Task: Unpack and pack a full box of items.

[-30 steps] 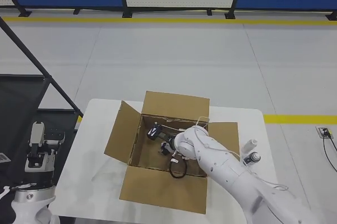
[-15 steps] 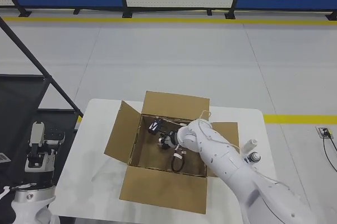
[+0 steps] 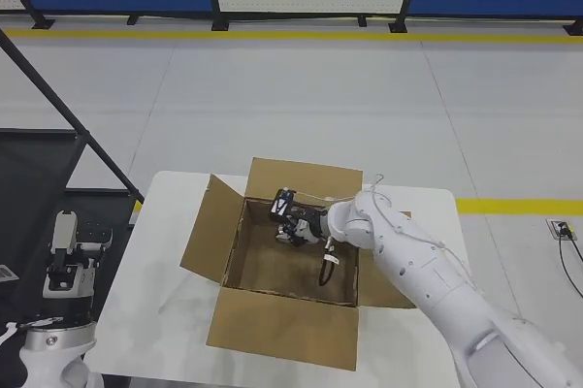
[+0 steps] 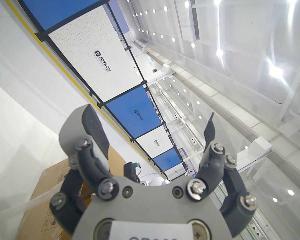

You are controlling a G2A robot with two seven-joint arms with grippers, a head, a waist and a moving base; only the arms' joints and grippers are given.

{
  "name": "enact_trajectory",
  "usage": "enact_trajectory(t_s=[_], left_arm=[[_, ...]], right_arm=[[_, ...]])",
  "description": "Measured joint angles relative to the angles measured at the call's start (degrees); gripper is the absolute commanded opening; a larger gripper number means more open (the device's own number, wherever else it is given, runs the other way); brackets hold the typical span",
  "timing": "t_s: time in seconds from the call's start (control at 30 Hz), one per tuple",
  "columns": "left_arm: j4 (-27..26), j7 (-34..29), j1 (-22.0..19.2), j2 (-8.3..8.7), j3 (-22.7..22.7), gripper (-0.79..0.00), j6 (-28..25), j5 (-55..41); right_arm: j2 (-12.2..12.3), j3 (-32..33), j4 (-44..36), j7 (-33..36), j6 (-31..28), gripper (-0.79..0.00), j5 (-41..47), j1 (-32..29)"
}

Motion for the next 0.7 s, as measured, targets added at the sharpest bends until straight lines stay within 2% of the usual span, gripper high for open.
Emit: enact_trajectory(t_s=[0.13, 0.27, 0.47, 0.7], left_arm=[[0.0, 0.0, 0.0, 0.0, 0.0, 0.0, 0.0, 0.0], [0.0, 0.0, 0.0, 0.0, 0.0, 0.0, 0.0, 0.0], [0.0, 0.0, 0.0, 0.0, 0.0, 0.0, 0.0, 0.0], [0.0, 0.0, 0.0, 0.0, 0.0, 0.0, 0.0, 0.0]], right_arm=[[6.0, 9.2, -18.9, 6.6, 3.3, -0.785, -2.8, -9.2], [11.2, 21.7, -42.3, 16.0, 6.4, -0.785, -5.1, -23.0], [14.8, 37.2, -64.8, 22.7, 10.6, -0.785, -8.7, -38.7], [16.7, 55.2, -79.8, 22.9, 15.4, -0.785, -9.5, -57.7]])
